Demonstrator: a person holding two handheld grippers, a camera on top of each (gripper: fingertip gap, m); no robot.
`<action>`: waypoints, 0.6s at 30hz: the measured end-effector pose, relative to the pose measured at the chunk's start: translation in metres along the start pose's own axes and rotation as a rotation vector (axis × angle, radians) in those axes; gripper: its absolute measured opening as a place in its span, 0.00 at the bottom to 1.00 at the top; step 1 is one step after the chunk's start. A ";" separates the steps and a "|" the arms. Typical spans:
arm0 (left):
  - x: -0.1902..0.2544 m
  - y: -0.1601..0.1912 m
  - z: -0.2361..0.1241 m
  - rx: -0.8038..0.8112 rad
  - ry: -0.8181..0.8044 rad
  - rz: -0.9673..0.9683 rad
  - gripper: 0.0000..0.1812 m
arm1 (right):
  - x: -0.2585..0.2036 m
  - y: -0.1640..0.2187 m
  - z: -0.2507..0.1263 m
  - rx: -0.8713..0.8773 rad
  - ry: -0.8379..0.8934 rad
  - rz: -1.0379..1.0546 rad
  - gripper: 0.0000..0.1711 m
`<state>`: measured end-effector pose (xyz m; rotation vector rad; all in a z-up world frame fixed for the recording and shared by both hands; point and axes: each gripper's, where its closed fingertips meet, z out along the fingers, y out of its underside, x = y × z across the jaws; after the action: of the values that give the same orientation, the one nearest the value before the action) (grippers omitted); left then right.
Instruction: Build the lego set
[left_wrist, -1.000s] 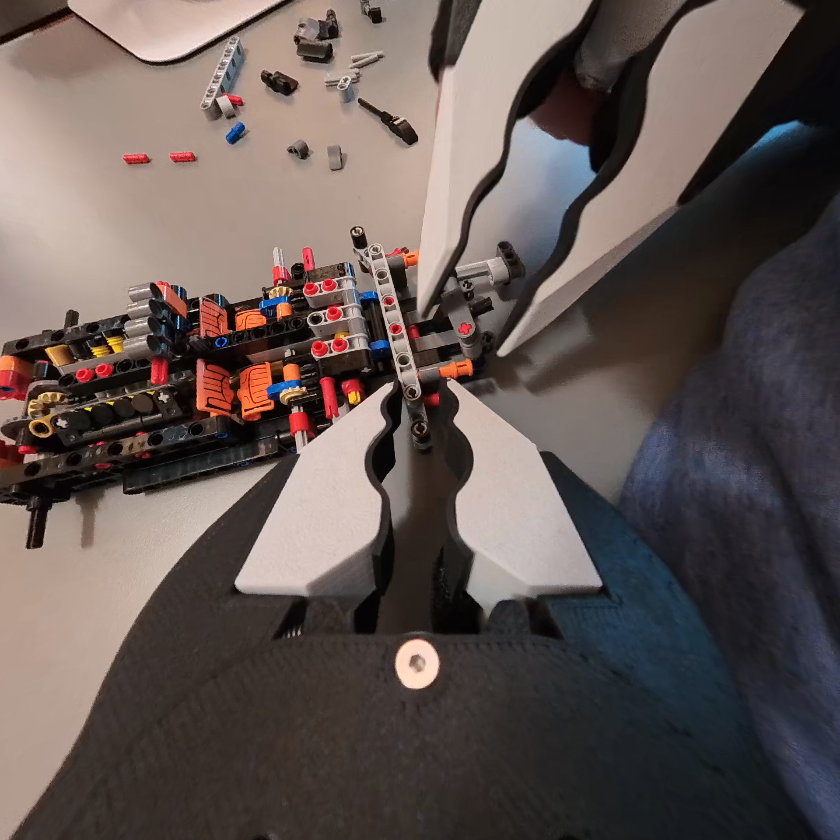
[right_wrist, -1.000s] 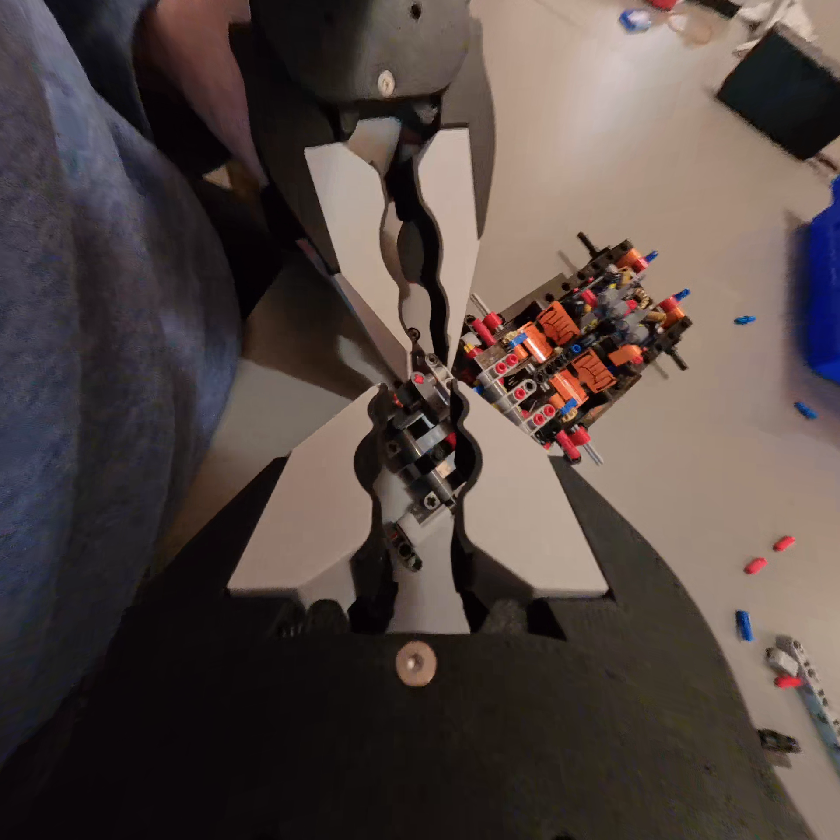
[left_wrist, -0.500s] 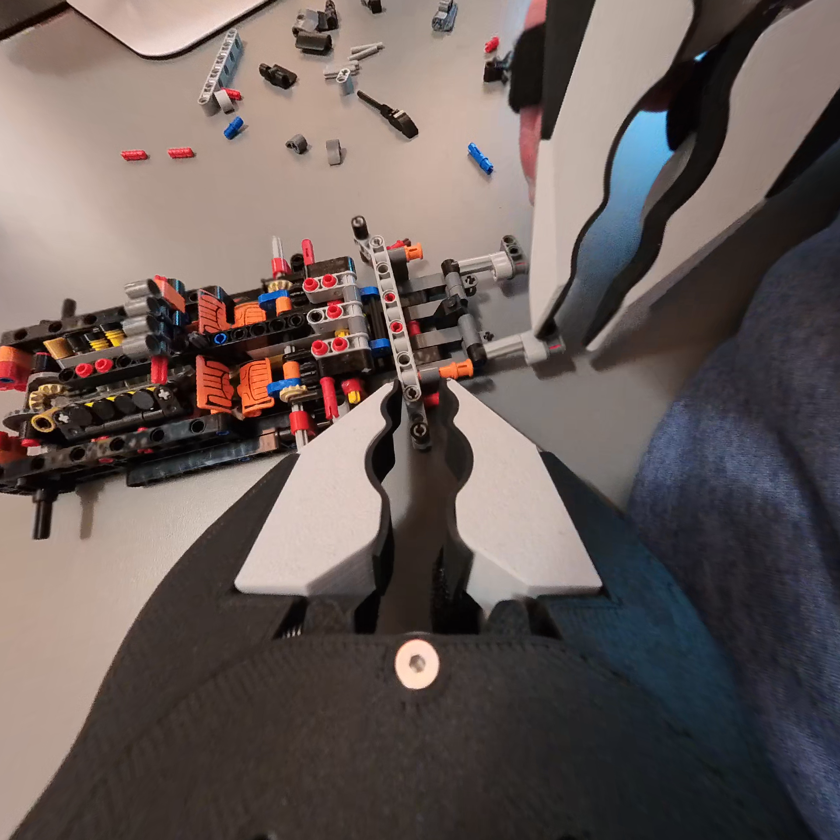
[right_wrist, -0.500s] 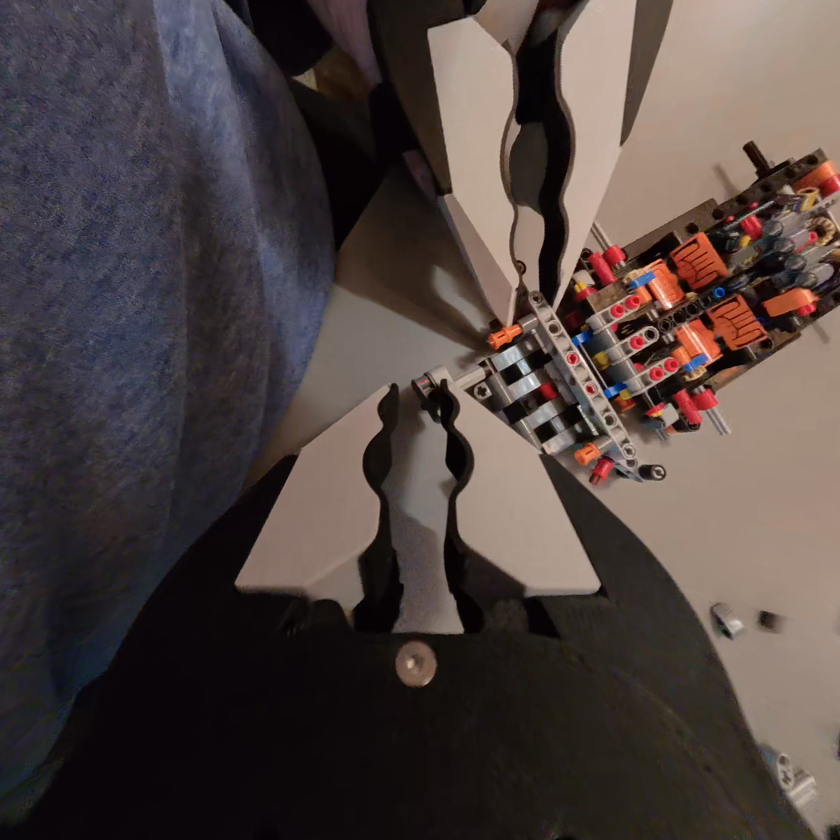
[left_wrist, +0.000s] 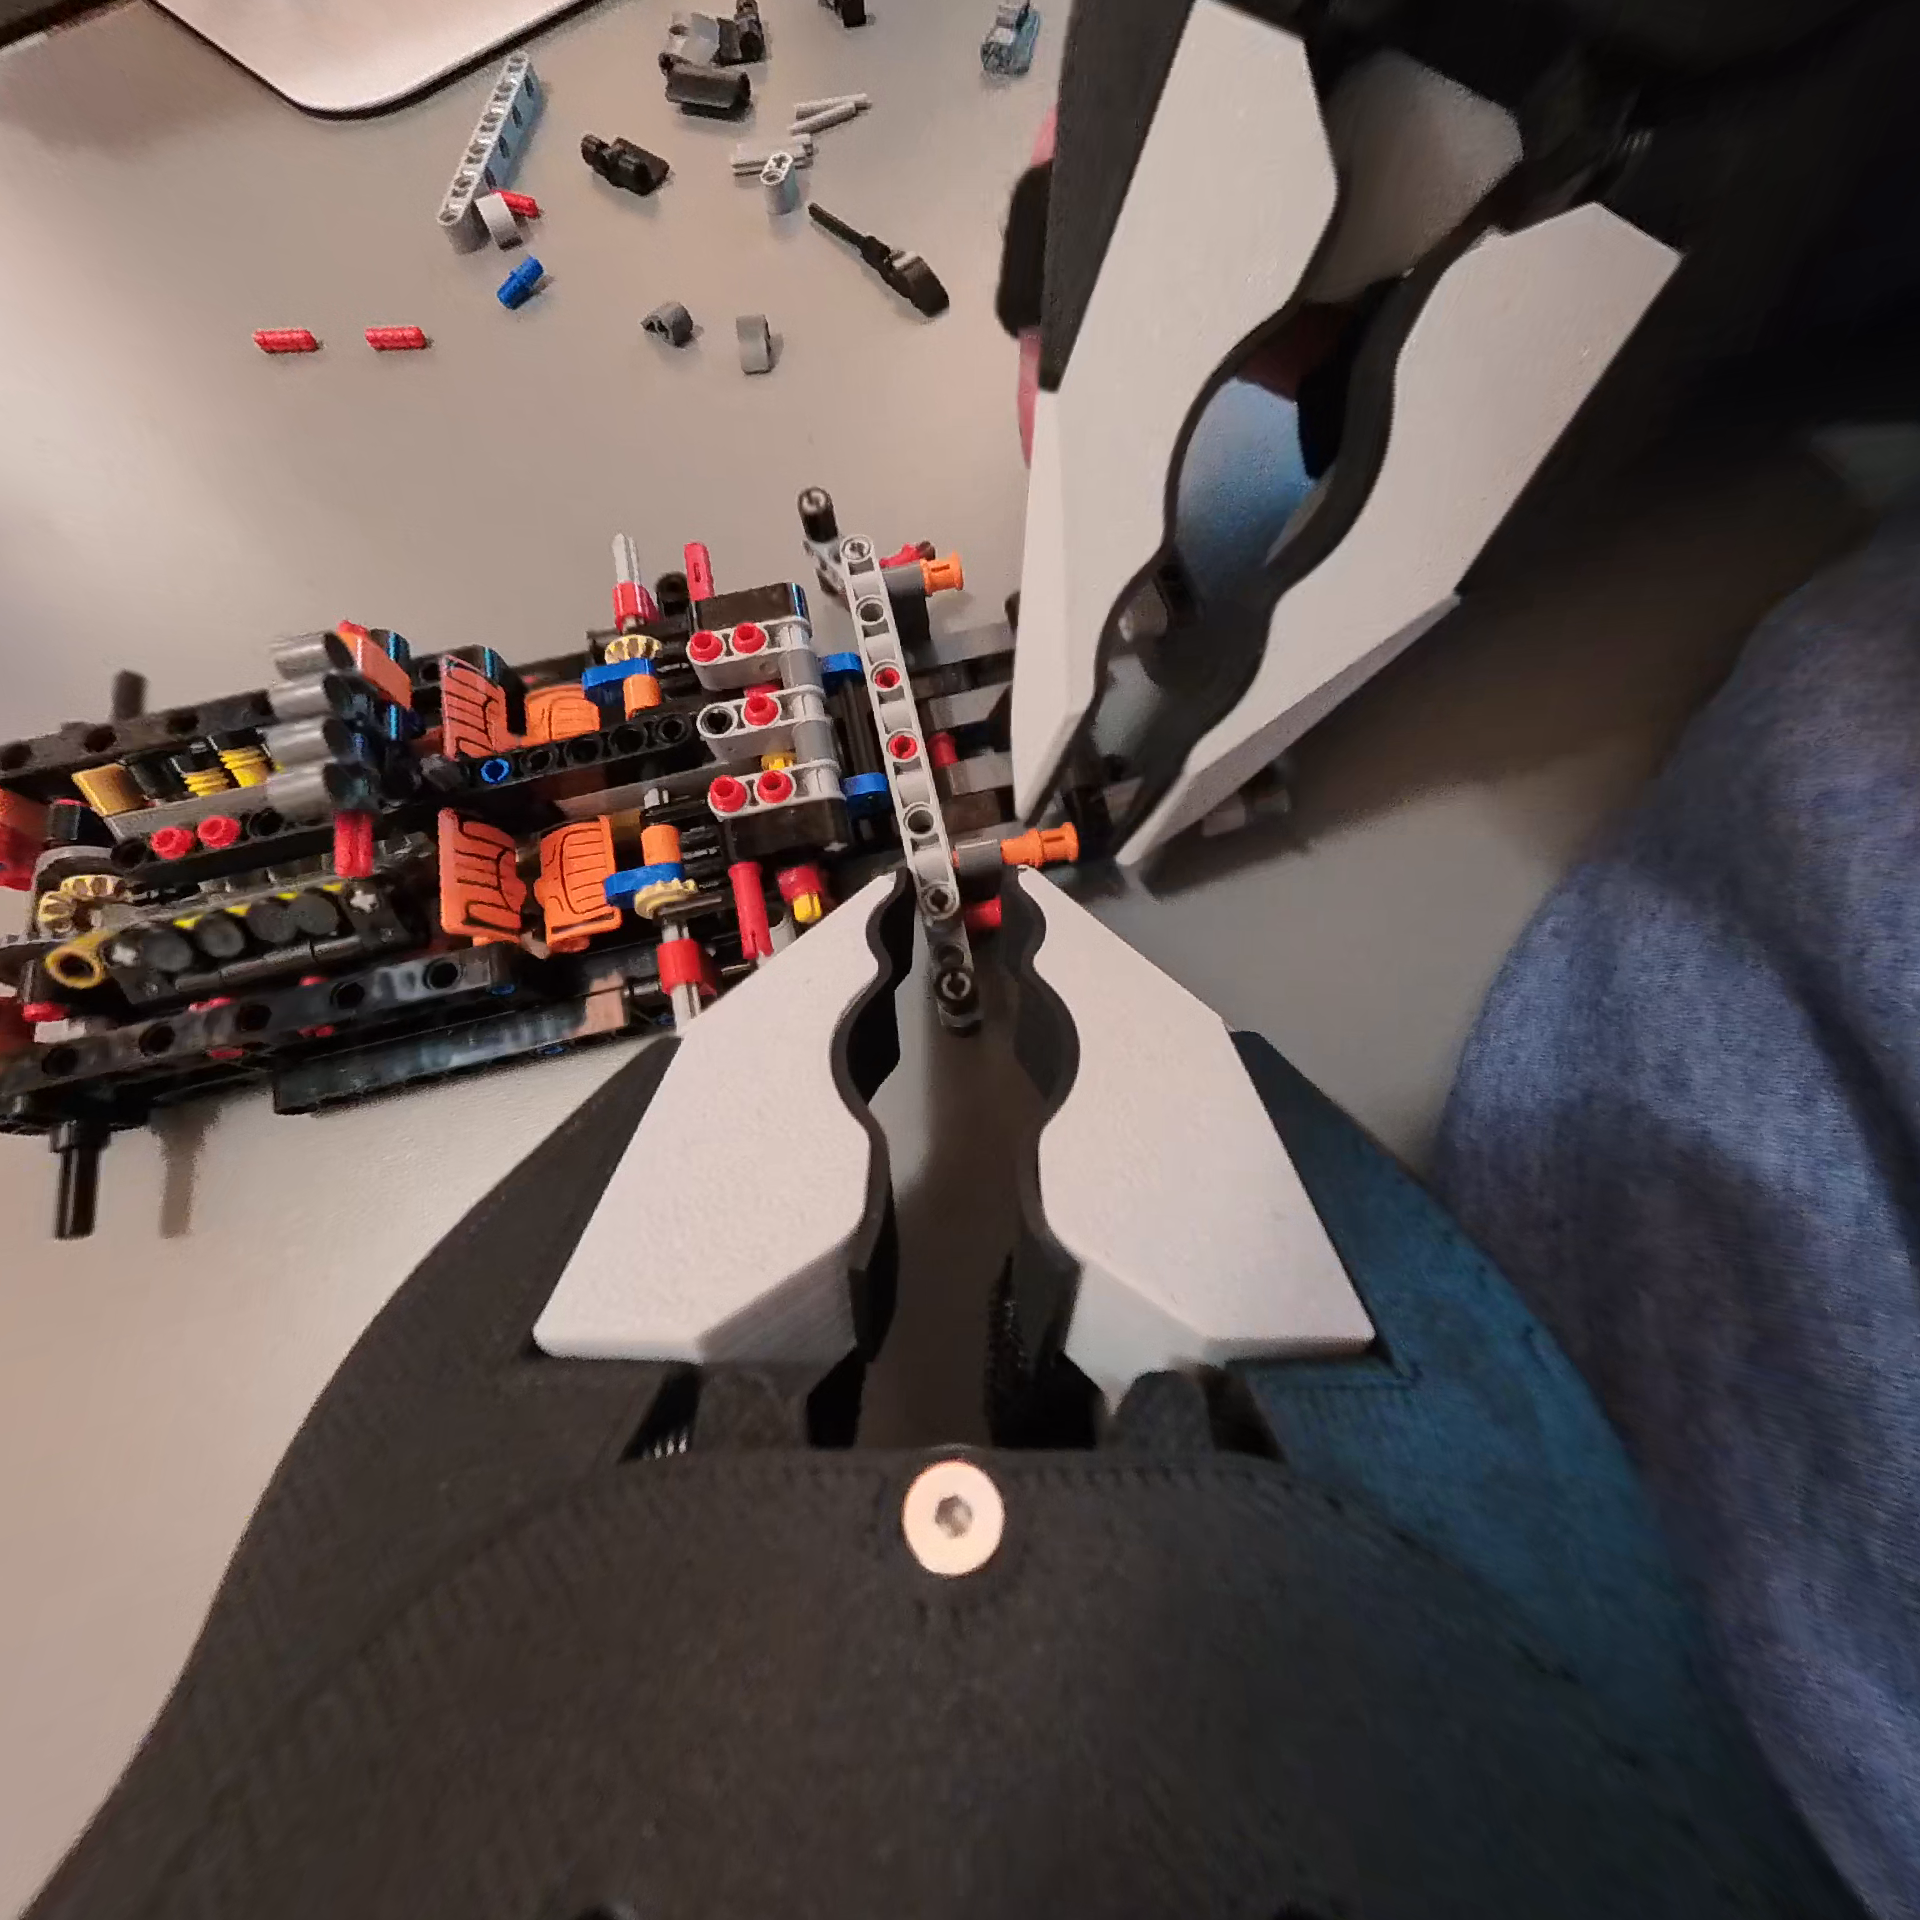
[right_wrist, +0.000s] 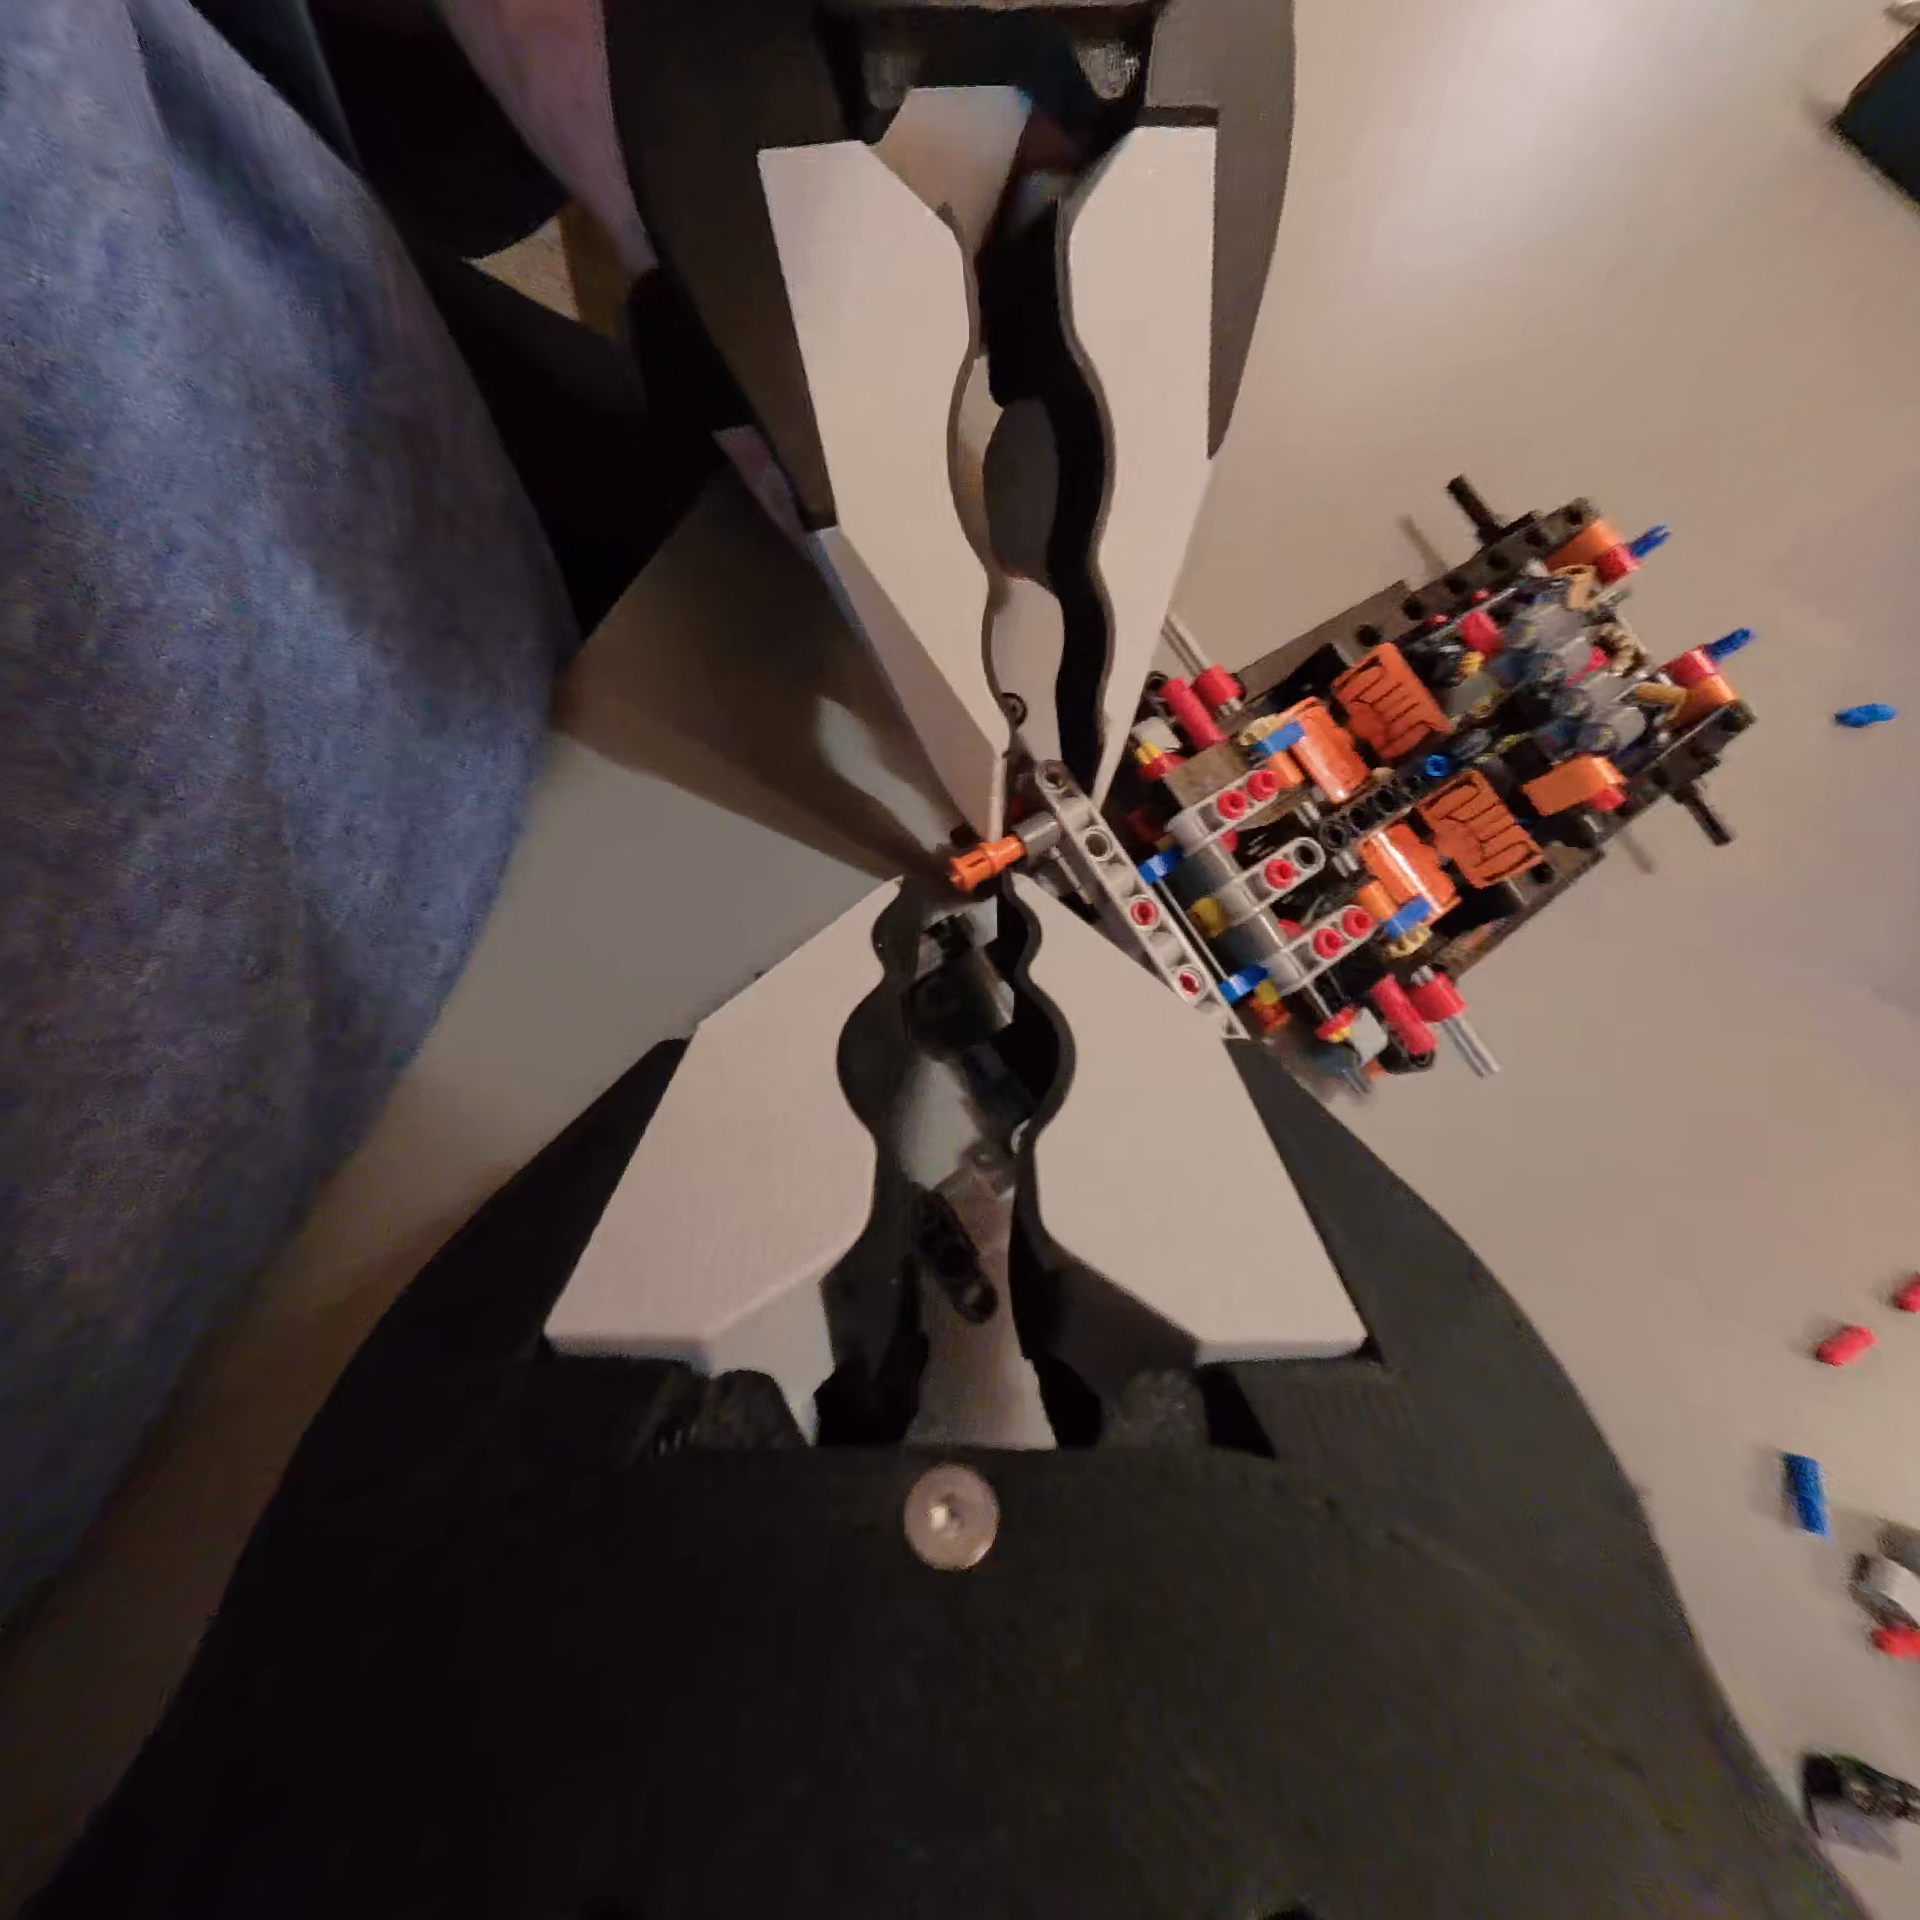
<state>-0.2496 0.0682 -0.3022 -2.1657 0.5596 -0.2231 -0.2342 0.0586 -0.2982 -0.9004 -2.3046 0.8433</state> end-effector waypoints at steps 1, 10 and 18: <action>0.000 0.000 0.000 -0.001 0.000 0.002 0.08 | 0.003 0.000 0.000 0.007 0.021 -0.007 0.05; -0.002 0.000 0.002 -0.020 -0.026 0.016 0.08 | 0.003 0.003 0.002 0.080 0.019 0.048 0.00; -0.005 -0.001 0.004 -0.028 -0.055 0.028 0.08 | 0.006 0.004 0.003 0.085 0.019 0.063 0.00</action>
<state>-0.2523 0.0737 -0.3037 -2.1831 0.5648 -0.1403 -0.2380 0.0643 -0.3018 -0.9433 -2.2171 0.9476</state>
